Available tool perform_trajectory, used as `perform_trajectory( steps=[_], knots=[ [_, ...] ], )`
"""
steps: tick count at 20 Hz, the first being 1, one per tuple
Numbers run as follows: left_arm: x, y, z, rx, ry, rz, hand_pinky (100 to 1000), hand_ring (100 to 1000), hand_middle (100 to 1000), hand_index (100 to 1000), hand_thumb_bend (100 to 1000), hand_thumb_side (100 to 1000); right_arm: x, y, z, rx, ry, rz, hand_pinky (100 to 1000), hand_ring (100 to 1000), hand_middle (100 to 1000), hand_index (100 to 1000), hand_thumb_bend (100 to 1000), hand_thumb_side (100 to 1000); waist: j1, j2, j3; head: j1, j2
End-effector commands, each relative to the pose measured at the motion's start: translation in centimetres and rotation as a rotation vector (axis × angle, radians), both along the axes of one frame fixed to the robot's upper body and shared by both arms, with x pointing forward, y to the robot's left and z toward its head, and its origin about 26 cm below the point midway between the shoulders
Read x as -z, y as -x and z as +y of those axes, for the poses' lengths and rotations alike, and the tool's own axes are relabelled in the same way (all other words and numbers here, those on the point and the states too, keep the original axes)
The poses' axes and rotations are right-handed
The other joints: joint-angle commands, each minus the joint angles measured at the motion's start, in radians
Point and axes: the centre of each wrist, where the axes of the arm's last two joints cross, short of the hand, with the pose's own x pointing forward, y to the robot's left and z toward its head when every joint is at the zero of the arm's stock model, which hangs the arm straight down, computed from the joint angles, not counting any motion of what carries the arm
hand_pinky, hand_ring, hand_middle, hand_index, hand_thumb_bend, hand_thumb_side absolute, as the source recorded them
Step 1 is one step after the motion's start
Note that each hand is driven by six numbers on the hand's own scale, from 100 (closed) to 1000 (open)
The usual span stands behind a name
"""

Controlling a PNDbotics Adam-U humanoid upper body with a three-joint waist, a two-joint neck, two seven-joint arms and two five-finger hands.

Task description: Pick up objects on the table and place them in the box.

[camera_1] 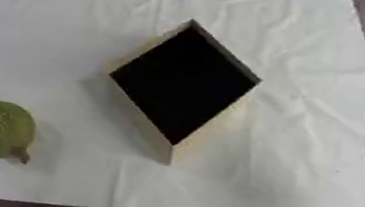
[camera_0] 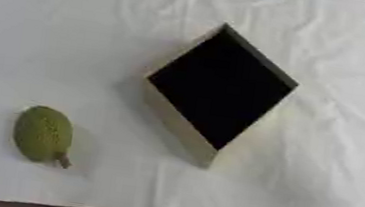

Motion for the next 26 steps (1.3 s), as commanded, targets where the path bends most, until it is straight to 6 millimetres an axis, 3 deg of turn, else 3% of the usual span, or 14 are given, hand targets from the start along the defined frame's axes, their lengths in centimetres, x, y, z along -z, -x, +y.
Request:
perform_trajectory(
  steps=[1, 9, 18, 24, 26],
  knots=[
    [-1.0, 0.3, -0.1, 0.012, -0.087, -0.001, 568, 582, 592, 819, 507, 590, -1.1, 0.5, -0.2, 0.006, 0.034, -0.034, 817, 662, 634, 810, 331, 566, 0.004, -0.022, -0.001, -0.006, 0.005],
    [0.0, 0.4, -0.1, 0.034, -0.175, 0.019, 579, 595, 607, 833, 512, 594, -1.2, 0.6, -0.3, 0.015, 0.030, -0.044, 816, 662, 635, 810, 331, 565, 0.004, -0.026, 0.000, -0.005, 0.008],
    [0.0, 0.4, -0.2, 0.063, -0.165, -0.087, 607, 650, 663, 856, 538, 574, -1.4, 0.6, -0.6, 0.033, 0.033, -0.055, 815, 662, 636, 810, 331, 565, 0.007, -0.030, 0.002, -0.001, 0.016],
    [0.7, 0.6, 0.0, 0.072, -0.208, -0.122, 630, 671, 683, 875, 497, 598, -1.4, 0.7, -0.6, 0.035, 0.043, -0.053, 815, 662, 636, 810, 330, 564, 0.015, -0.034, 0.002, 0.000, 0.023],
    [1.0, 0.7, 0.0, 0.069, -0.242, -0.122, 638, 679, 694, 884, 513, 564, -1.4, 0.6, -0.6, 0.032, 0.047, -0.051, 815, 662, 636, 810, 330, 564, 0.019, -0.036, 0.003, 0.002, 0.026]
  ],
)
